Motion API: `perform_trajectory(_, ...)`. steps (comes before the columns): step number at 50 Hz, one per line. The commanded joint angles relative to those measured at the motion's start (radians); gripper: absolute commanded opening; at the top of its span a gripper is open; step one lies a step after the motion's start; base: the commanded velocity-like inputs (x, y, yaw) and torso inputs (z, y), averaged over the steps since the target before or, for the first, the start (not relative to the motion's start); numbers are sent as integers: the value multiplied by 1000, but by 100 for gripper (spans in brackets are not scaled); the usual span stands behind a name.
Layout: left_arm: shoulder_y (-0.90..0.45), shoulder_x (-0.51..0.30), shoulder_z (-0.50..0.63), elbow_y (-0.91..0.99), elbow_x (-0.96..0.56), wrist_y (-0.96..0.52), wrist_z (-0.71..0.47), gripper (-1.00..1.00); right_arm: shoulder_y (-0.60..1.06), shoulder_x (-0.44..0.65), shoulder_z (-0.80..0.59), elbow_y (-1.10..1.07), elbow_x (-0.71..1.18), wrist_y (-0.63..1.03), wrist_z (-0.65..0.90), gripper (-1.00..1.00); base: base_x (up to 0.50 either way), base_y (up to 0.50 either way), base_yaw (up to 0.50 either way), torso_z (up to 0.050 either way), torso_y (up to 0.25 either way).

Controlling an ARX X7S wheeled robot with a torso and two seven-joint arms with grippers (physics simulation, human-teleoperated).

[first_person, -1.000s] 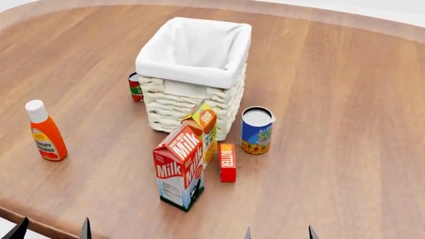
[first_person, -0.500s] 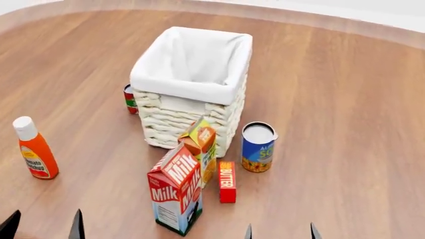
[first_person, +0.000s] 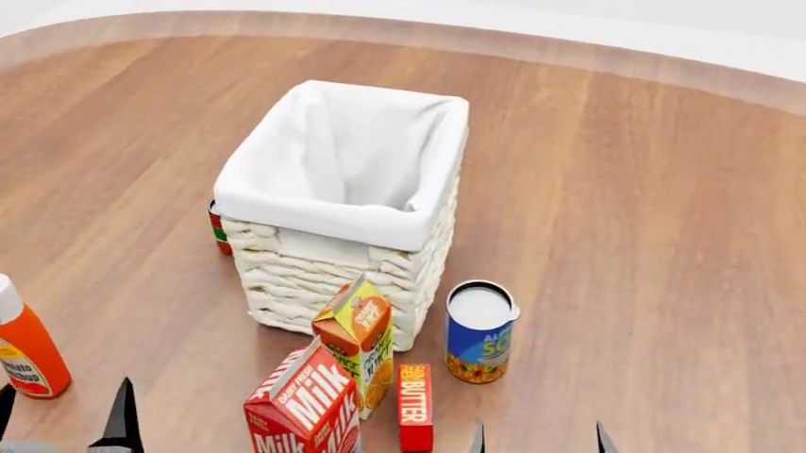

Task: Pick up the butter and put it in the basket.

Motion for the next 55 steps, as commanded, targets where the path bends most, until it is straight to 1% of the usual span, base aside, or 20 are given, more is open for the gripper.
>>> perform_trajectory(1, -1, -14, -24, 48, -39, -31, -16, 100, 6, 11, -15, -8, -1, 34, 3, 100, 0, 0, 0, 0, 0)
perform_trajectory(2, -1, -16, -26, 51, -41, -33, -18, 100, 3, 14, -16, -8, 5, 10, -3, 100, 0, 0, 0, 0, 0)
perform_trajectory(9, 2, -26, -34, 77, -48, -47, -31, 100, 4, 17, -20, -19, 8, 28, 2, 100, 460, 212, 0, 0, 0)
perform_trajectory(10, 2, -28, -33, 82, -49, -49, -31, 100, 1, 14, -14, -20, -4, 16, 22, 100, 460, 211, 0, 0, 0)
perform_trajectory(15, 2, -30, -34, 84, -54, -51, -33, 100, 5, 13, -15, -13, -3, 25, 29, 100, 0, 0, 0, 0, 0)
perform_trajectory(17, 7, -41, -39, 102, -64, -60, -31, 100, 7, 8, -10, -39, -20, 58, 54, 100, 0, 0, 0, 0, 0)
perform_trajectory(33, 8, -46, -29, 95, -61, -51, -32, 100, 7, 17, -13, -35, 9, 32, 50, 100, 5, 1, 0, 0, 0)
perform_trajectory(36, 9, -47, -28, 97, -61, -50, -32, 100, 6, 16, -12, -43, -3, 49, 66, 100, 455, 128, 0, 0, 0)
perform_trajectory(46, 11, -53, -22, 95, -49, -31, -31, 100, 5, 22, -21, -46, -16, 47, 81, 100, 0, 0, 0, 0, 0)
perform_trajectory(55, 7, -57, -32, 103, -69, -43, -38, 100, 7, 26, -25, -49, -14, 52, 88, 100, 0, 0, 0, 0, -233)
